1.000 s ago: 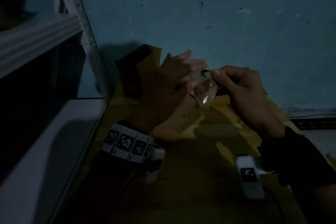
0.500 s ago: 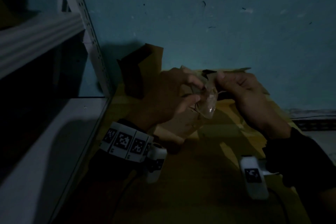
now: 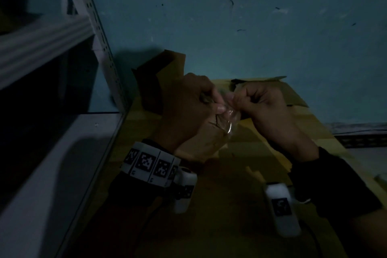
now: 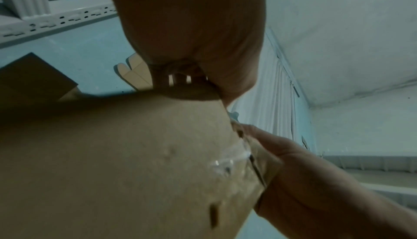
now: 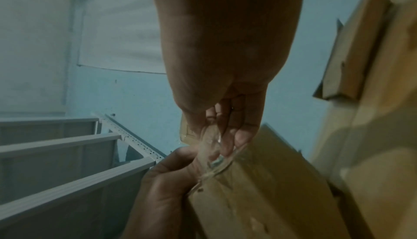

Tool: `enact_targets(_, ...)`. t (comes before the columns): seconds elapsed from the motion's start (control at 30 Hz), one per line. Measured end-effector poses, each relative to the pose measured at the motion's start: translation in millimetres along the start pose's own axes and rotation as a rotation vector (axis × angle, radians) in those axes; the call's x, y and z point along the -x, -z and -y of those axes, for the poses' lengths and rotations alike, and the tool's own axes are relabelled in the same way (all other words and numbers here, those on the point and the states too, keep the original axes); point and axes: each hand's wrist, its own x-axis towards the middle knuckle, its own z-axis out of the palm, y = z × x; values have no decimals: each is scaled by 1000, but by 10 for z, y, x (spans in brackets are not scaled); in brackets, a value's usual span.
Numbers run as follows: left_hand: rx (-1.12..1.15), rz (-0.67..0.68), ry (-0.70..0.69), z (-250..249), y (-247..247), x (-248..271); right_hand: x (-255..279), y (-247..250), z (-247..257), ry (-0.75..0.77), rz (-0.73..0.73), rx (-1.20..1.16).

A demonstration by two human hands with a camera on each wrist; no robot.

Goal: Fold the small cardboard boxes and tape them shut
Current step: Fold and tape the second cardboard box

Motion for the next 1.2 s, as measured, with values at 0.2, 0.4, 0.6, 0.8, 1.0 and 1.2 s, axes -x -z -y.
enact_targets(0.2, 32, -96, 4, 32, -31, 22, 14, -54, -7, -10, -50, -76)
enact_targets(0.4, 7, -189, 11, 17, -109, 54, 32, -129, -79, -47, -150, -212)
enact_targets(0.6, 15, -191, 46, -21, -130, 55, 48, -158, -121, -148, -139, -419)
enact_targets(0.8, 36, -116, 77, -73, -125, 73, 87, -156, -171, -260, -80, -505)
enact_targets(1.0, 77, -79, 105, -89, -142, 68, 41, -111, -181, -313, -34, -482)
enact_targets(1.2, 272, 4, 205, 23, -202, 70, 14, -24, 30, -303, -57, -444)
